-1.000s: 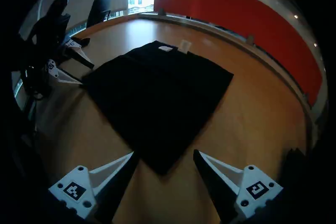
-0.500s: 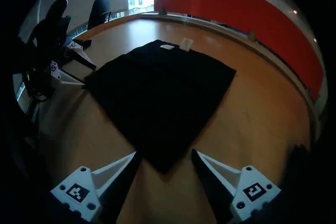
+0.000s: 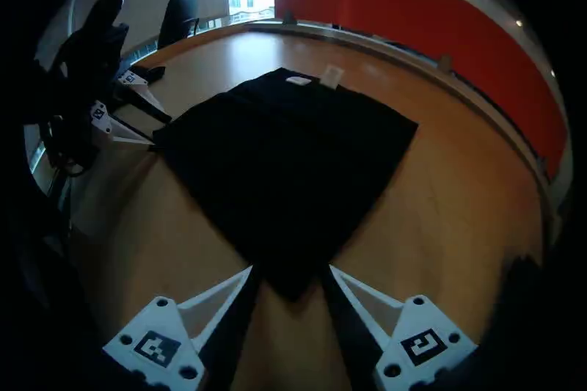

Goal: Fold towel

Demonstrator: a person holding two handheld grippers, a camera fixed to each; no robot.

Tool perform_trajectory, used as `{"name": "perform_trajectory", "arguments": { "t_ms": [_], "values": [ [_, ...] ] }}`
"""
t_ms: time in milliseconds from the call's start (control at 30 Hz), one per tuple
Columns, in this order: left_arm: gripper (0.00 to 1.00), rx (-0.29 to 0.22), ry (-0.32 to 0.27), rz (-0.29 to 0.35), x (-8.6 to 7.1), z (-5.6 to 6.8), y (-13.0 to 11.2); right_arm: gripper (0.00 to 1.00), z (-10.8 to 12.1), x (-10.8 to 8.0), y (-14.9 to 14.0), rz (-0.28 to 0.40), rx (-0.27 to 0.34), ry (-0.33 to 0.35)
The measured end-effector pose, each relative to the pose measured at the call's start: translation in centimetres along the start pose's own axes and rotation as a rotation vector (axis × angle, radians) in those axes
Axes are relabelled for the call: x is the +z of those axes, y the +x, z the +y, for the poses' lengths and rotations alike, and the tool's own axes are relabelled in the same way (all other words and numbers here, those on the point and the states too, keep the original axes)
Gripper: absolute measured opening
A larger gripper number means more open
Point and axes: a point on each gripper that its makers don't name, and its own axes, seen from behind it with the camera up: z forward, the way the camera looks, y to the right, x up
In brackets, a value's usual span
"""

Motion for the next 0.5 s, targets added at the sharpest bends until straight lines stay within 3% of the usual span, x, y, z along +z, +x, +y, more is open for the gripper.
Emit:
{"name": "perform_trajectory", "arguments": {
  "t_ms": [67,200,367,500],
  "values": [
    [0.63,0.003,-0.002,-0.003,0.0,0.1,0.0,0.51,0.0,0.0,0.0,-0.003,-0.003,0.004],
    [0.31,0.0,0.002,-0.008,0.0,0.2,0.1,0.37,-0.1,-0.2,0.0,-0.01,-0.004,0.011],
    [0.18,-0.02,0.016,-0.013,0.1,0.2,0.2,0.14,-0.8,-0.2,0.1,-0.011,0.006,0.04],
    [0.09,-0.049,0.026,-0.021,0.1,0.1,0.4,0.1,-1.2,-0.2,0.4,-0.008,0.007,0.045]
  ]
}}
